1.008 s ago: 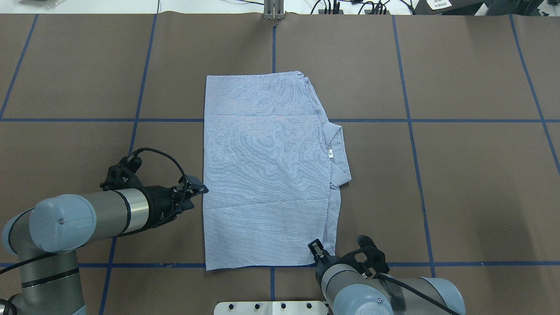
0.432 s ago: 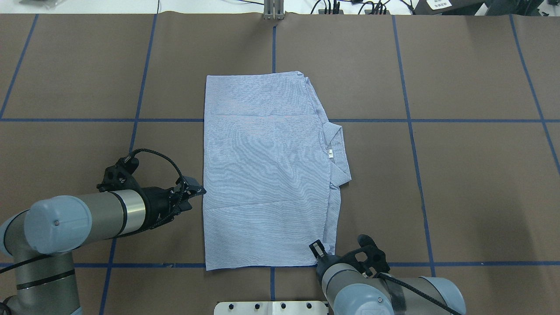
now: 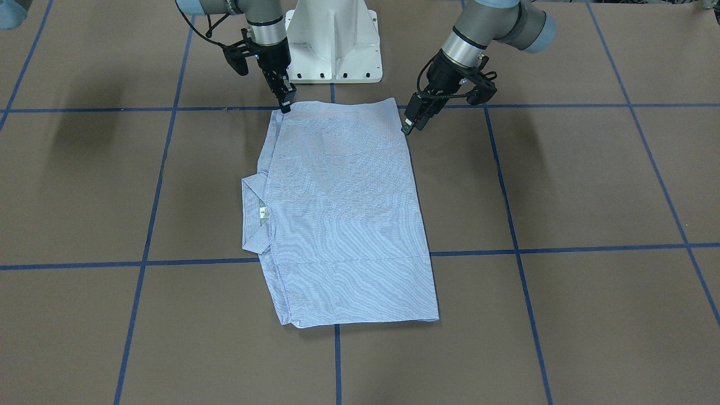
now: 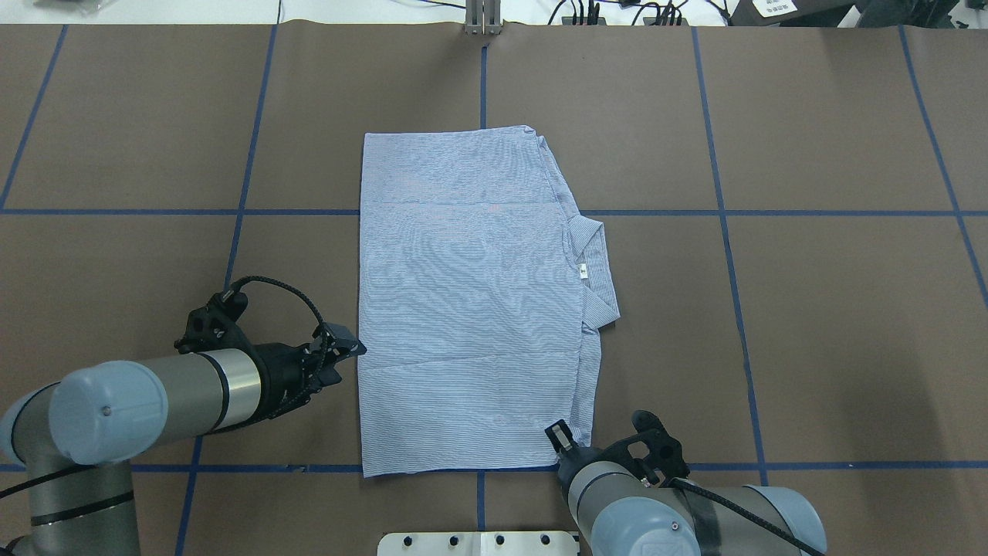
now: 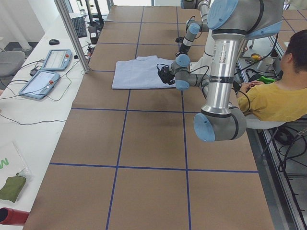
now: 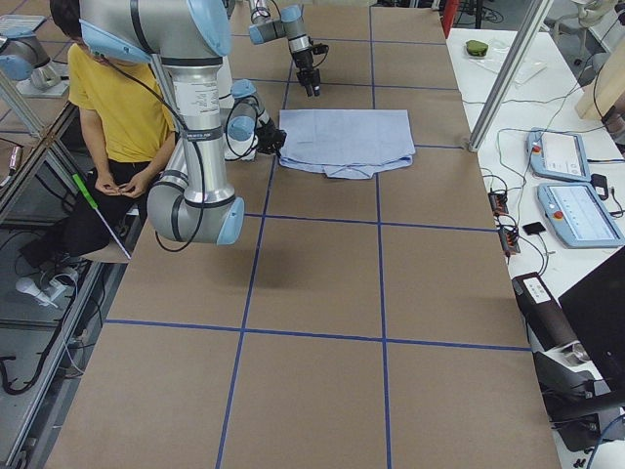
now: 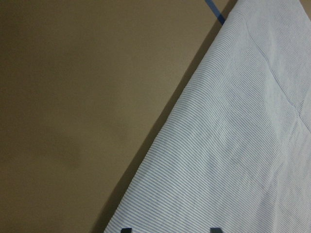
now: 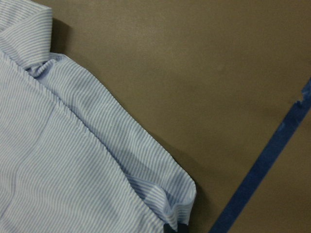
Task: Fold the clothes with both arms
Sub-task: 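Lower the left gripper to the other shirt corner nearest the robot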
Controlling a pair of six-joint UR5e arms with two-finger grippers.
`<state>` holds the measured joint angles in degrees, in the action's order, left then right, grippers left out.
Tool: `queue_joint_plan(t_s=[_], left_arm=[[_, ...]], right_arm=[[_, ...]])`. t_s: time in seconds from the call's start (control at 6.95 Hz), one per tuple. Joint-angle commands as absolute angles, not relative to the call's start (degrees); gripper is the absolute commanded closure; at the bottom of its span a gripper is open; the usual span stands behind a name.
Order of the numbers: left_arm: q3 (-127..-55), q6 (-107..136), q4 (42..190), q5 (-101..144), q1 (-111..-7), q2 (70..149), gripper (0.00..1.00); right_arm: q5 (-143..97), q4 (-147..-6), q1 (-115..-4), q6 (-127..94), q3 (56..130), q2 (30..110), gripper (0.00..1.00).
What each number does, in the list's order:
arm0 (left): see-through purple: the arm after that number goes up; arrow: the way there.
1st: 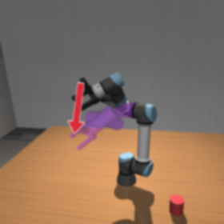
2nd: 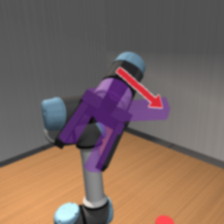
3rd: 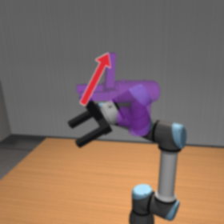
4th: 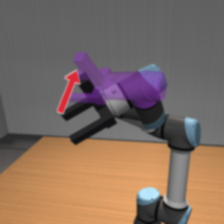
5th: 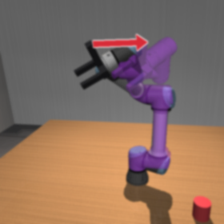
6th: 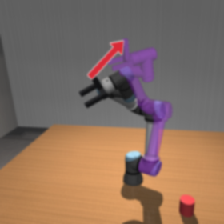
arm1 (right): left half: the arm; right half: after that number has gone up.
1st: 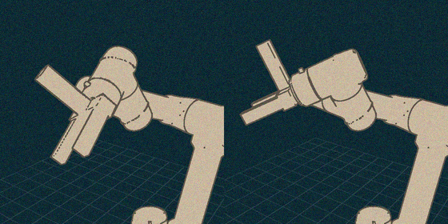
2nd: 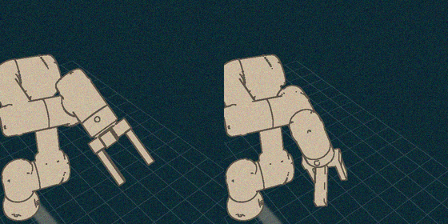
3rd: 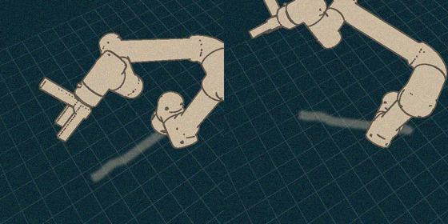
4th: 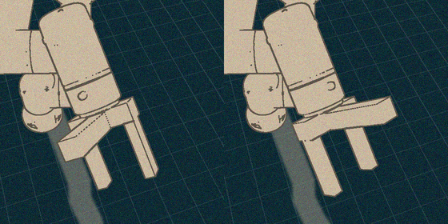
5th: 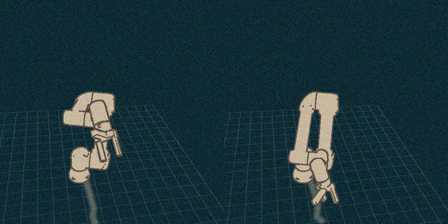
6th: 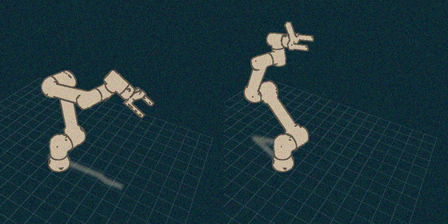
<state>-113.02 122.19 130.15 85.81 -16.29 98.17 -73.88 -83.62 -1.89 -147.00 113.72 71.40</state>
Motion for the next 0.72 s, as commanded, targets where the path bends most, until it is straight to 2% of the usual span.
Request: queue_joint_plan(t_s=[0.0,0.58], left_arm=[[-113.20,127.07,127.99,81.39,-10.04,98.17,0.39],[-113.38,129.81,123.76,78.05,-4.84,98.35,0.39]], right_arm=[[-74.00,-84.20,-1.93,-146.95,114.52,71.63,1.00],[-74.09,-84.20,-1.85,-146.95,114.43,71.54,1.00]])
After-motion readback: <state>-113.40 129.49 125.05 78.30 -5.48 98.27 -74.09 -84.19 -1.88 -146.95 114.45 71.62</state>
